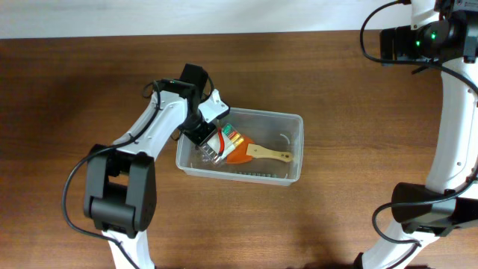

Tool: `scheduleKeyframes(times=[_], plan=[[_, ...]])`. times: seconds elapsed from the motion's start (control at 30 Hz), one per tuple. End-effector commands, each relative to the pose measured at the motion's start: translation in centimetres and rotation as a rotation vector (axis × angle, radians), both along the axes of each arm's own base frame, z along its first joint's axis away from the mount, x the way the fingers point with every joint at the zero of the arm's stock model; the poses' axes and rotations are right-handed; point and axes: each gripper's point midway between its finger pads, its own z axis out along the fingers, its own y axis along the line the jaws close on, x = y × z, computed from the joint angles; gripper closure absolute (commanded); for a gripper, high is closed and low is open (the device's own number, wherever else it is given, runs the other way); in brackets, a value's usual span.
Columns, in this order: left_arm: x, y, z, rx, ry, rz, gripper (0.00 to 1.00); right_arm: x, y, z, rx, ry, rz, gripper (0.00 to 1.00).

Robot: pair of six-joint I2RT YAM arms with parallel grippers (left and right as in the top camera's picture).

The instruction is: Pack container

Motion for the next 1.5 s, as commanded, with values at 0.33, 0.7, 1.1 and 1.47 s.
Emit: scheduleKeyframes(times=[0.33,0.7,1.1,1.47], plan=[[1.6,1.1,3.9,0.051,-0.12,0.025,0.01,0.1,-0.2,-0.1,0.008,-0.002,-0.006,0.01],[5.6,1.5,19.0,-0.033,-0.54,0.09,0.01,0.4,2.9,-0.2,0.071,-0.005,0.178,0.01],[16.2,12.1,32.3,-0.035,-1.193,0.477,0.01,8.8,5.5,7.5,-0.042,-0.447,0.276,0.01],[9.2,18.7,32.0,-0.012,-1.121,0.705,0.01,2.8,1.1,5.3,-0.033,-0.307,0.18,0.01]])
